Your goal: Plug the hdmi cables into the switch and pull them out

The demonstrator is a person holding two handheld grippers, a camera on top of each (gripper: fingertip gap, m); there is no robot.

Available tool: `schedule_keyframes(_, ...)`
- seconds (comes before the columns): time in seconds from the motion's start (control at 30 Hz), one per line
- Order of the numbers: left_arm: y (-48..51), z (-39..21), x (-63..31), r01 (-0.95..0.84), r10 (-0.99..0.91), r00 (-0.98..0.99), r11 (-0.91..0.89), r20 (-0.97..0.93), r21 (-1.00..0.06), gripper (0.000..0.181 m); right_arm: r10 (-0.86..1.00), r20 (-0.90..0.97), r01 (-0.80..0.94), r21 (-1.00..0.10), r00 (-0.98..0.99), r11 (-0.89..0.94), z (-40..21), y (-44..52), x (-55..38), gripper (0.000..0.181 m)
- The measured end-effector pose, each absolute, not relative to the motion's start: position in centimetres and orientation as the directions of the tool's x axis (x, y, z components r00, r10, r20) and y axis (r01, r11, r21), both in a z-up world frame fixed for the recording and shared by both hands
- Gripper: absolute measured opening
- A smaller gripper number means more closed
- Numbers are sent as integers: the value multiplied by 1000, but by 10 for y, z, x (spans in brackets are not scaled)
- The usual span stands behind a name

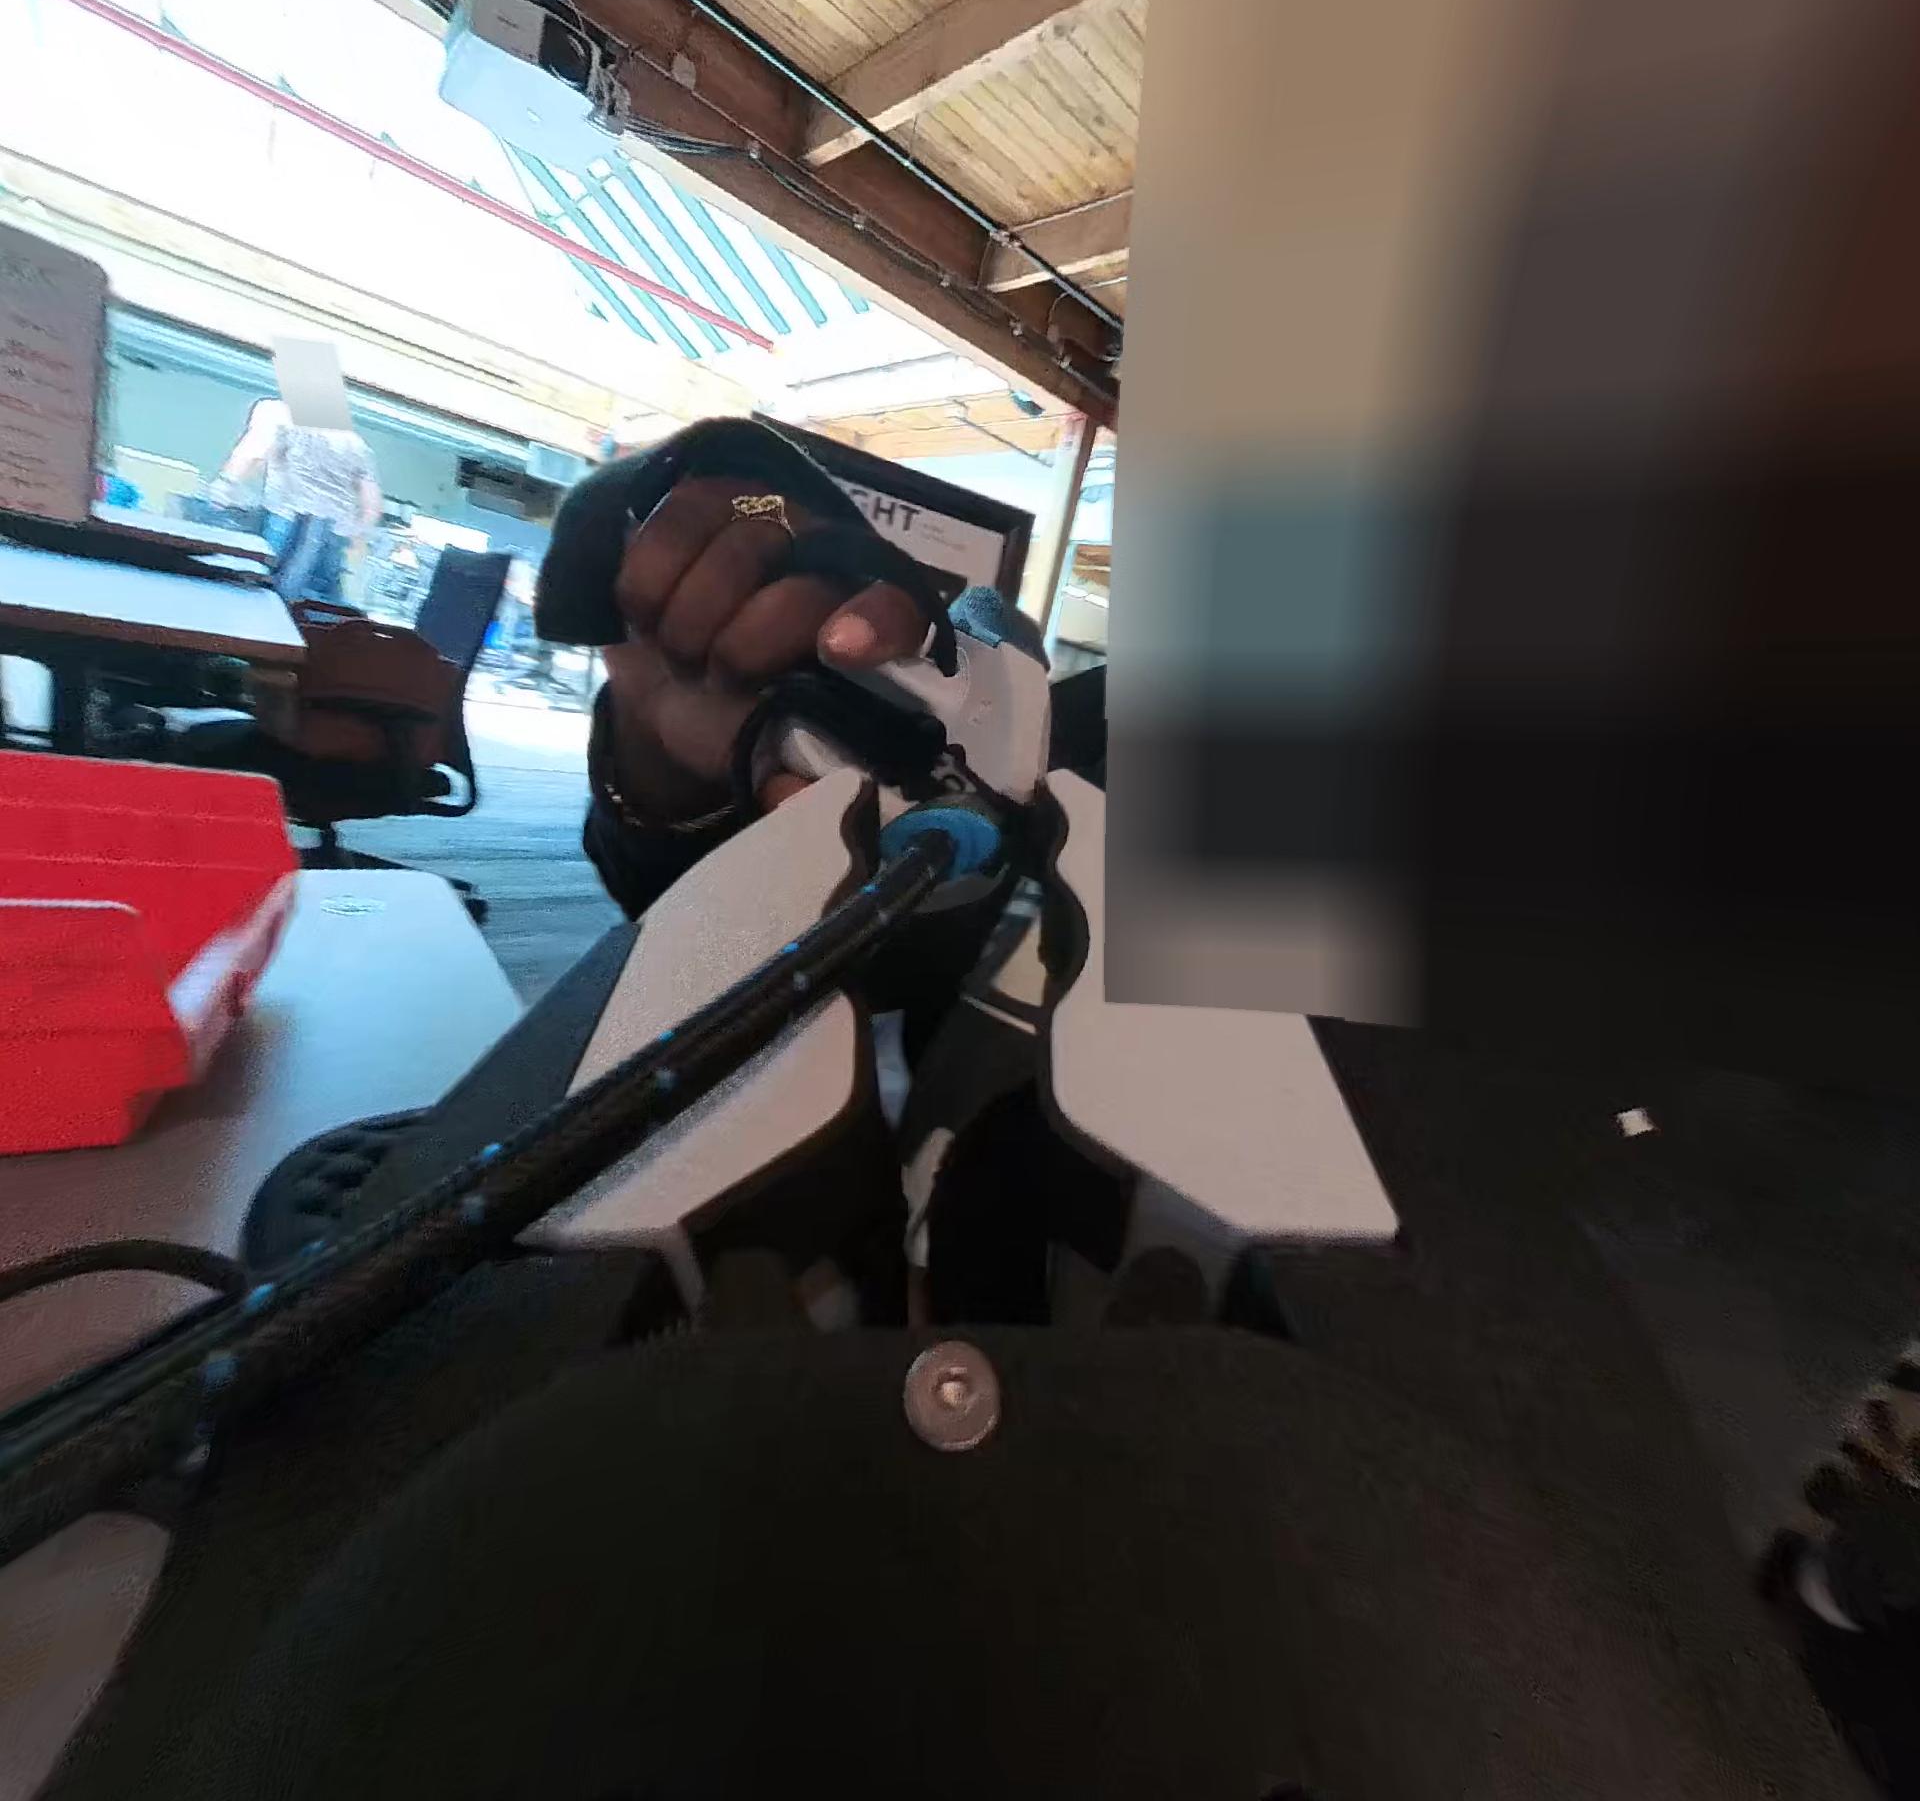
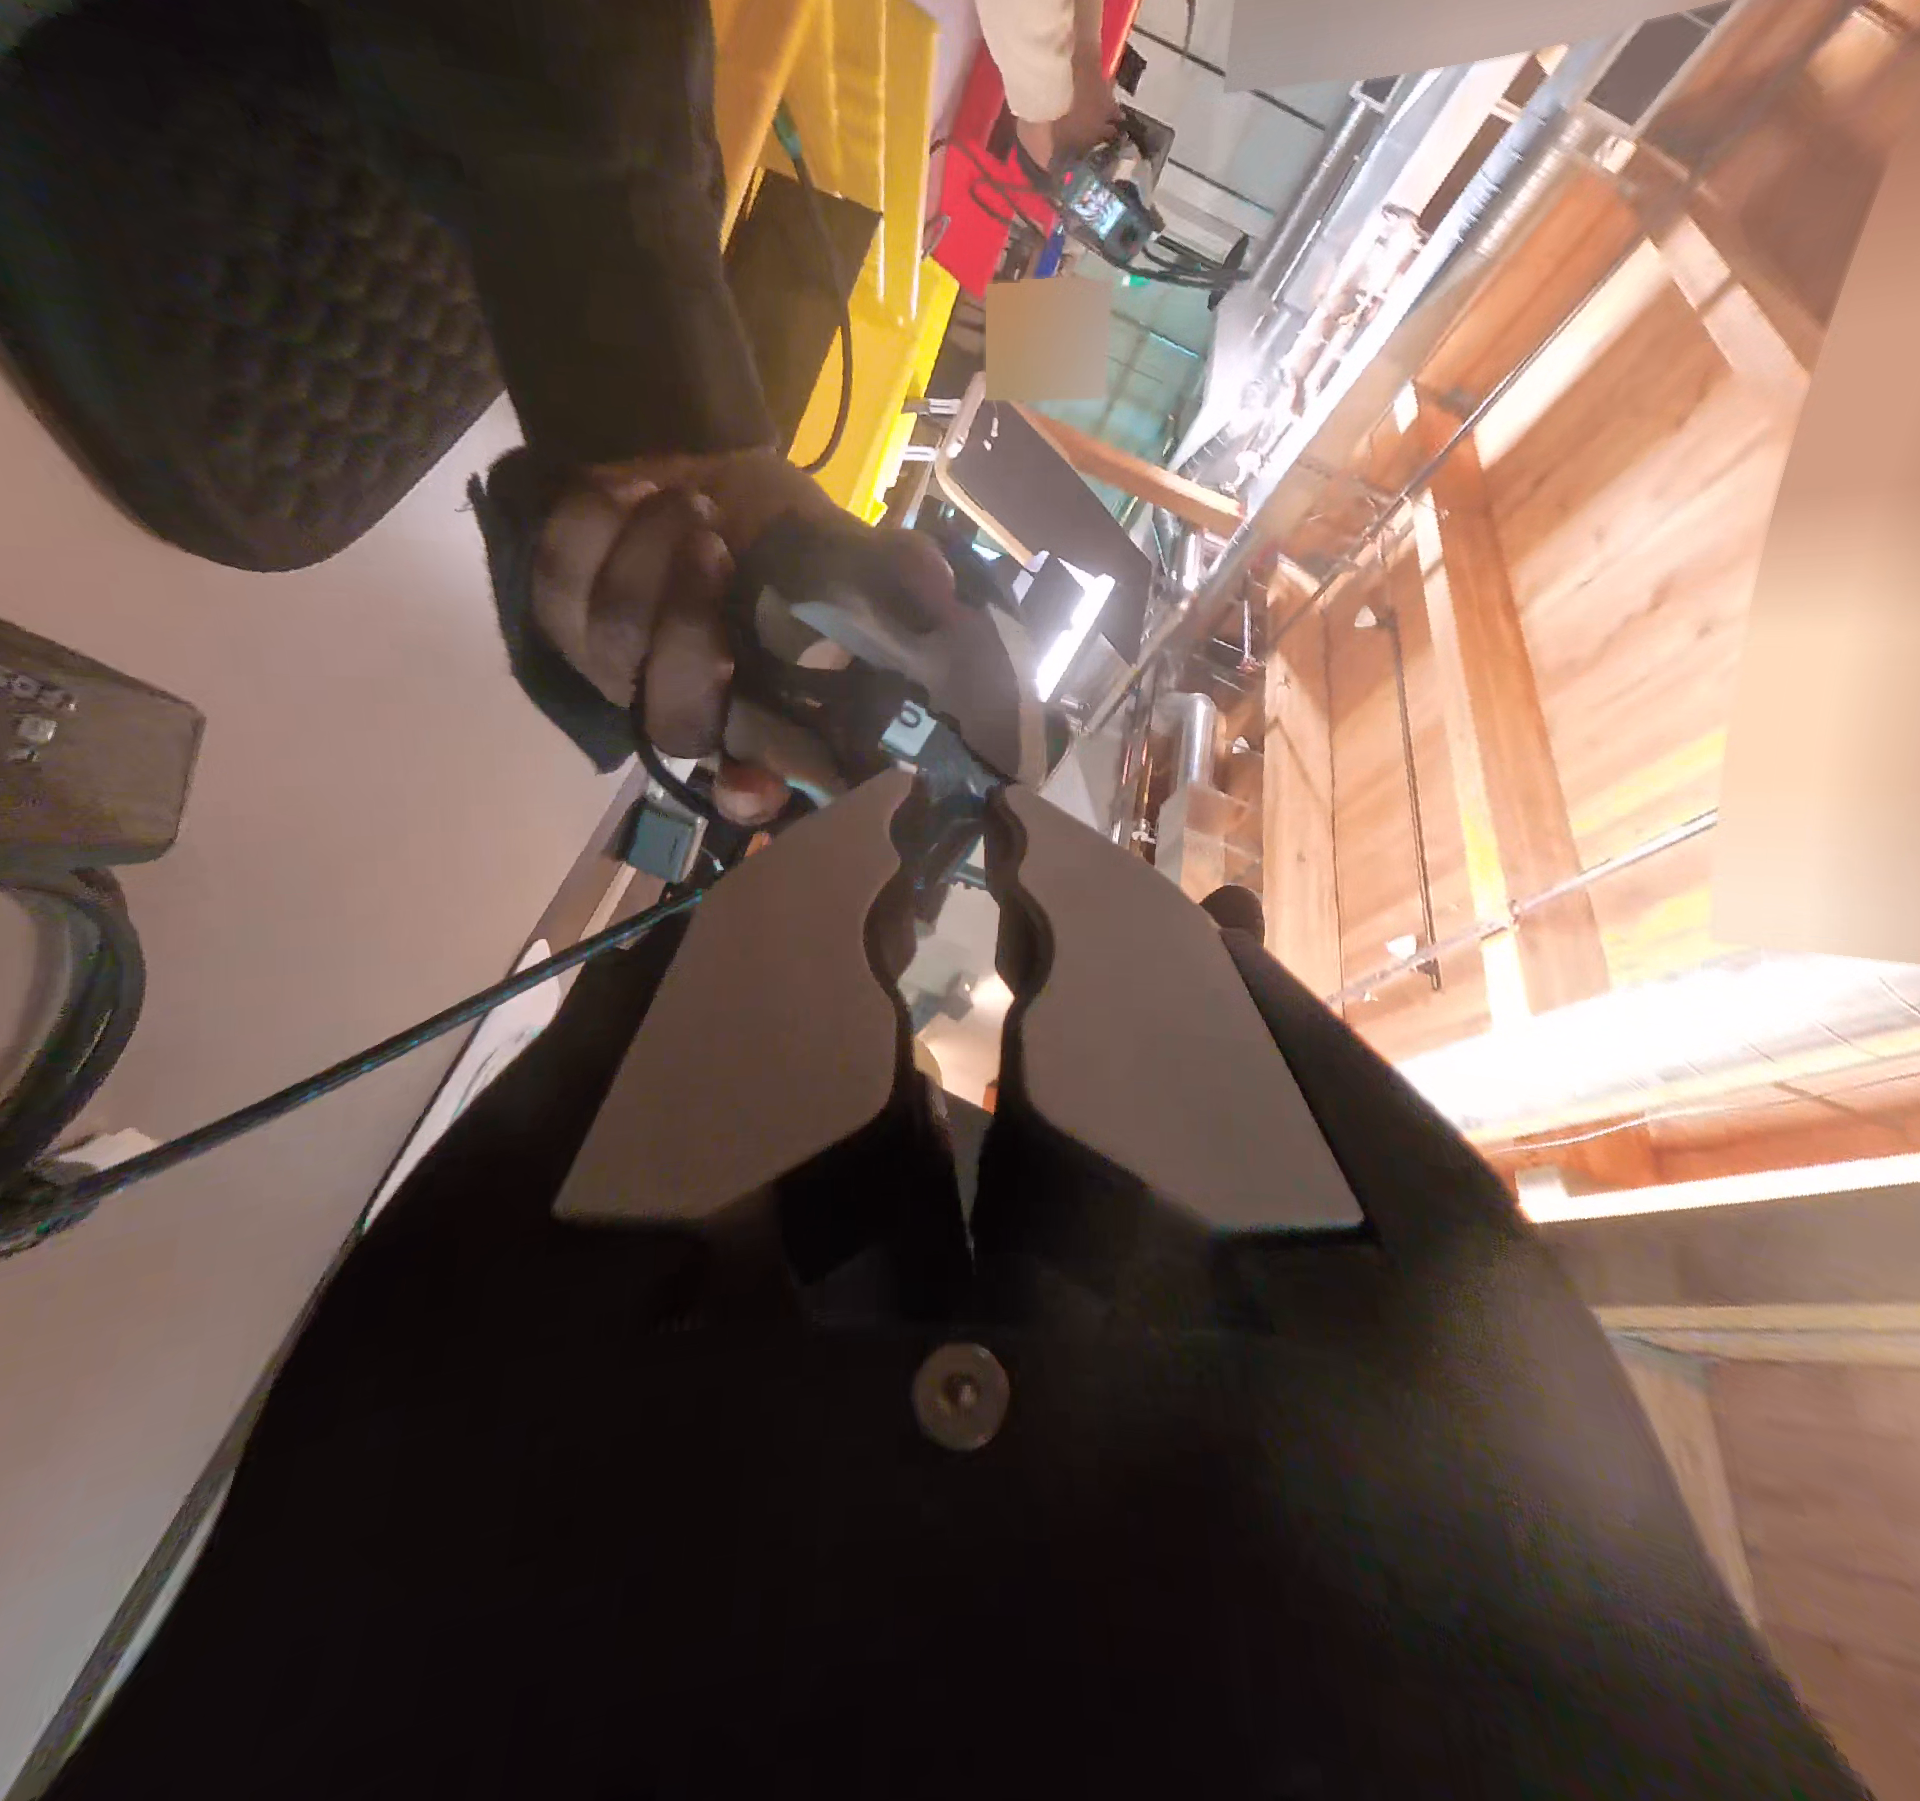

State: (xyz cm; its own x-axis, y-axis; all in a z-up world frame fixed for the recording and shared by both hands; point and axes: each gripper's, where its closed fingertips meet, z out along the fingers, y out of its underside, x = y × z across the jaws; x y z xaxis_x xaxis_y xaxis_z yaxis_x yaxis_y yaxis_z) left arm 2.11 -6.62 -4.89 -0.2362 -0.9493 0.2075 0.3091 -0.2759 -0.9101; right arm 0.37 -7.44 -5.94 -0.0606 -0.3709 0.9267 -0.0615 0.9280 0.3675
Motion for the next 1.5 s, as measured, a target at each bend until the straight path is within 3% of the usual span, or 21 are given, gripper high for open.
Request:
schedule_keyframes(0.03,-65,-48,22,317,-963,-197,-238,182,-918,27,-380,923,-59,377,-64,924,-58,-73,5,11)
schedule_keyframes(0.27,-56,-42,28,286,-995,89,64,-40,-956,20,-430,902,-42,428,-42,903,-49,-65,15,12)
schedule_keyframes(0.43,-57,-35,30,277,-962,204,234,-181,-932,19,-231,972,-29,229,-45,973,-44,-62,14,19)
schedule_keyframes(0.67,-45,-29,23,330,-942,287,266,-172,-906,16,188,982,-12,-188,12,982,-38,-49,4,16)
schedule_keyframes(0.73,-39,-31,21,318,-939,310,250,-149,-915,16,201,980,-1,-201,4,980,-40,-43,3,16)
schedule_keyframes(0.83,-30,-33,17,279,-915,378,257,-141,-925,31,71,996,23,-72,57,997,-30,-36,5,14)
schedule_keyframes(0.97,-30,-40,17,221,-929,355,188,-101,-957,51,-375,919,132,360,117,923,-16,-38,2,14)
schedule_keyframes(1.07,-30,-42,19,230,-948,319,103,-25,-968,59,-592,792,211,560,148,801,-2,-39,-6,13)
schedule_keyframes(1.23,-17,-19,5,330,-867,496,242,-50,-912,66,-688,714,264,643,133,719,7,-32,-18,13)
schedule_keyframes(1.5,-30,-14,-3,312,-876,470,275,-104,-909,41,-687,722,208,662,80,720,-12,-39,-14,14)
